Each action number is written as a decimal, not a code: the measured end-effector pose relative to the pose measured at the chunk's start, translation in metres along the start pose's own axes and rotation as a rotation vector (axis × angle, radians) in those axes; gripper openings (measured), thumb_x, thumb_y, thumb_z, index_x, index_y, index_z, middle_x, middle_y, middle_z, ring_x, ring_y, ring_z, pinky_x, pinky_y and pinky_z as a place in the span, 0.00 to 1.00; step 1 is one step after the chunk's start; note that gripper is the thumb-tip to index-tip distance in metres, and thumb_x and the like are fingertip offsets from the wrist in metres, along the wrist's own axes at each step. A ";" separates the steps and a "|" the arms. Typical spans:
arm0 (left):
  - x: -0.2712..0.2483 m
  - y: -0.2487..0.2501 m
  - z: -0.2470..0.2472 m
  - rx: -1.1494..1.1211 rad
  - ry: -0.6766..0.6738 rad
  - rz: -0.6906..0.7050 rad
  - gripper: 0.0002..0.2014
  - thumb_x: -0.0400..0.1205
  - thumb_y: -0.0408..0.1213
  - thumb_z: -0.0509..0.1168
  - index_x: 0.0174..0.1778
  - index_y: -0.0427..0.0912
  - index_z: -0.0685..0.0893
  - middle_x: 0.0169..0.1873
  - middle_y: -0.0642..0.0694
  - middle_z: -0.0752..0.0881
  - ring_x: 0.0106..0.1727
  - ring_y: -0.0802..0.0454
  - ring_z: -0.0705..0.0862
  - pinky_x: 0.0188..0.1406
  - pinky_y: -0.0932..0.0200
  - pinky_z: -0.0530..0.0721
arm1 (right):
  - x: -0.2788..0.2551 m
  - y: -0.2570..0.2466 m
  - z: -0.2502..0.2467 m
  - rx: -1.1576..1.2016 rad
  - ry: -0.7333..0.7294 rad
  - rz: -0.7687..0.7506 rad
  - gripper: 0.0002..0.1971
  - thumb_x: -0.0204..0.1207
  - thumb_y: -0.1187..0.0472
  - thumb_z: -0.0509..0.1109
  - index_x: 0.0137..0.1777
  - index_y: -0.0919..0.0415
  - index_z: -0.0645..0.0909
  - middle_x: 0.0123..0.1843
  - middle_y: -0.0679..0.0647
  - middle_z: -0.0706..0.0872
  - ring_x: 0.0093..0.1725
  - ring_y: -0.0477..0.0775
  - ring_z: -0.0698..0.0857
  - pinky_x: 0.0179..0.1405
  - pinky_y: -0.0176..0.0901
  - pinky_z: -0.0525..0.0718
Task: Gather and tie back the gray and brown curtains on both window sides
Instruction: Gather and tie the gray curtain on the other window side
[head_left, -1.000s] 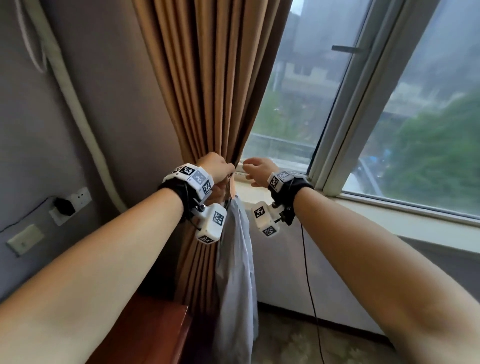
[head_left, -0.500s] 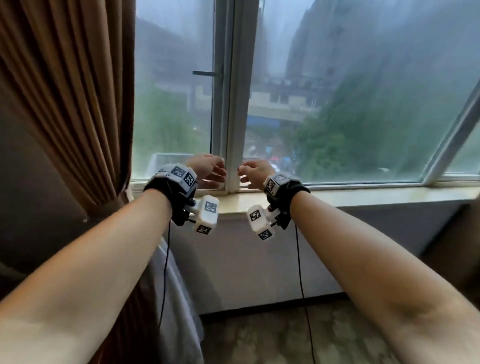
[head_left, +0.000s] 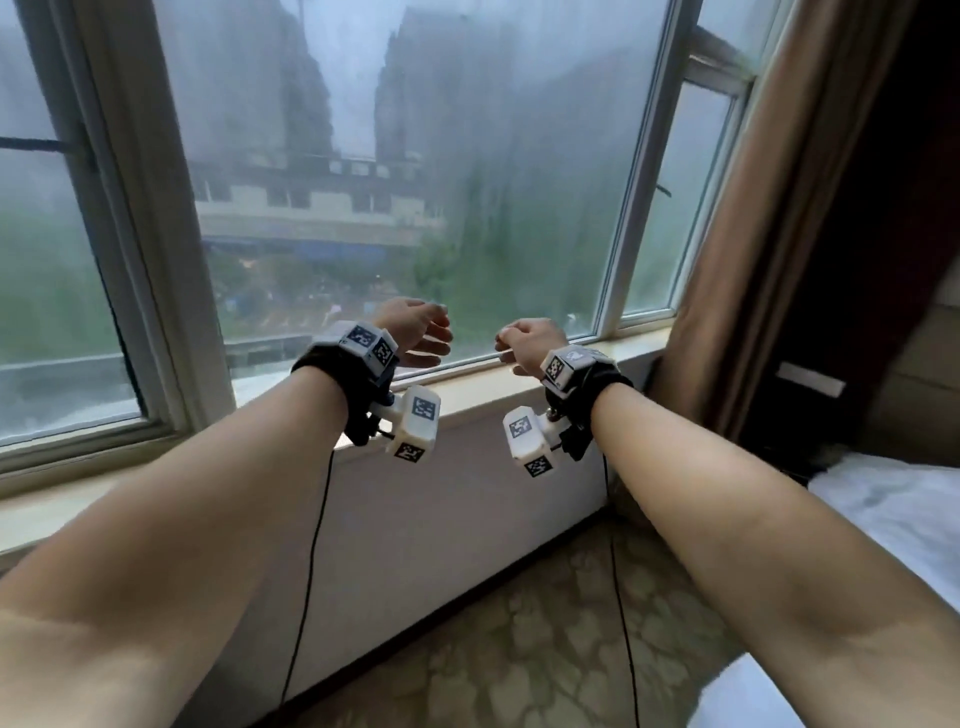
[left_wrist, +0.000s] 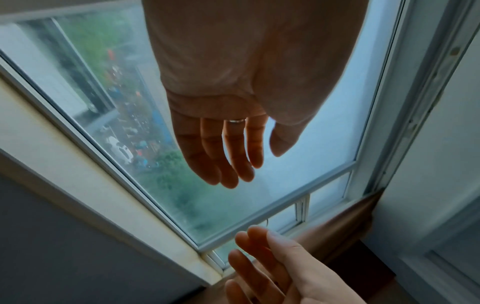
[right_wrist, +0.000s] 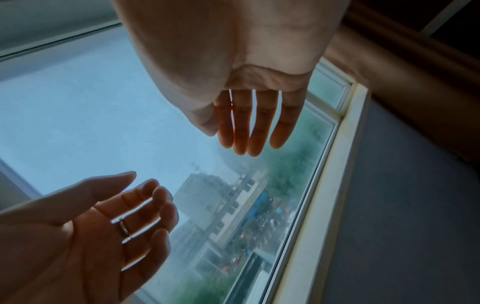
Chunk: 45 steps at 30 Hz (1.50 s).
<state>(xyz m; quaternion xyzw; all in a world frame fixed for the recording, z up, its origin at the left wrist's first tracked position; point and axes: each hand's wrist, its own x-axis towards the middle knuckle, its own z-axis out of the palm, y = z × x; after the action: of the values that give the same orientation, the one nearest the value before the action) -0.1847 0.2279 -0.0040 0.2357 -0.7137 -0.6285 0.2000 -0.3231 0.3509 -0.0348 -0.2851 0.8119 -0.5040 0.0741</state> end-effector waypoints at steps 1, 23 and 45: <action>0.016 0.003 0.012 0.002 -0.025 0.012 0.10 0.86 0.38 0.60 0.40 0.39 0.80 0.36 0.43 0.86 0.35 0.47 0.85 0.39 0.55 0.85 | 0.011 0.008 -0.010 -0.005 0.025 0.011 0.13 0.80 0.59 0.65 0.34 0.54 0.83 0.49 0.58 0.92 0.43 0.53 0.90 0.48 0.52 0.89; 0.390 0.020 0.273 0.066 -0.599 0.057 0.08 0.84 0.36 0.61 0.39 0.42 0.80 0.32 0.46 0.84 0.32 0.49 0.85 0.39 0.57 0.84 | 0.277 0.183 -0.182 0.007 0.584 0.277 0.10 0.79 0.63 0.65 0.38 0.59 0.84 0.41 0.54 0.88 0.32 0.44 0.82 0.31 0.36 0.79; 0.743 0.054 0.664 0.087 -0.559 0.011 0.07 0.84 0.34 0.61 0.40 0.43 0.77 0.33 0.45 0.82 0.29 0.50 0.83 0.36 0.58 0.83 | 0.610 0.430 -0.489 -0.003 0.602 0.330 0.10 0.79 0.63 0.65 0.39 0.57 0.85 0.40 0.50 0.89 0.35 0.44 0.85 0.34 0.34 0.82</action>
<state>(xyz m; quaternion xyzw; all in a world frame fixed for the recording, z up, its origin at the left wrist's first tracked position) -1.1764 0.3290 -0.0452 0.0579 -0.7688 -0.6368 -0.0114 -1.1936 0.5437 -0.0680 0.0115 0.8332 -0.5457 -0.0885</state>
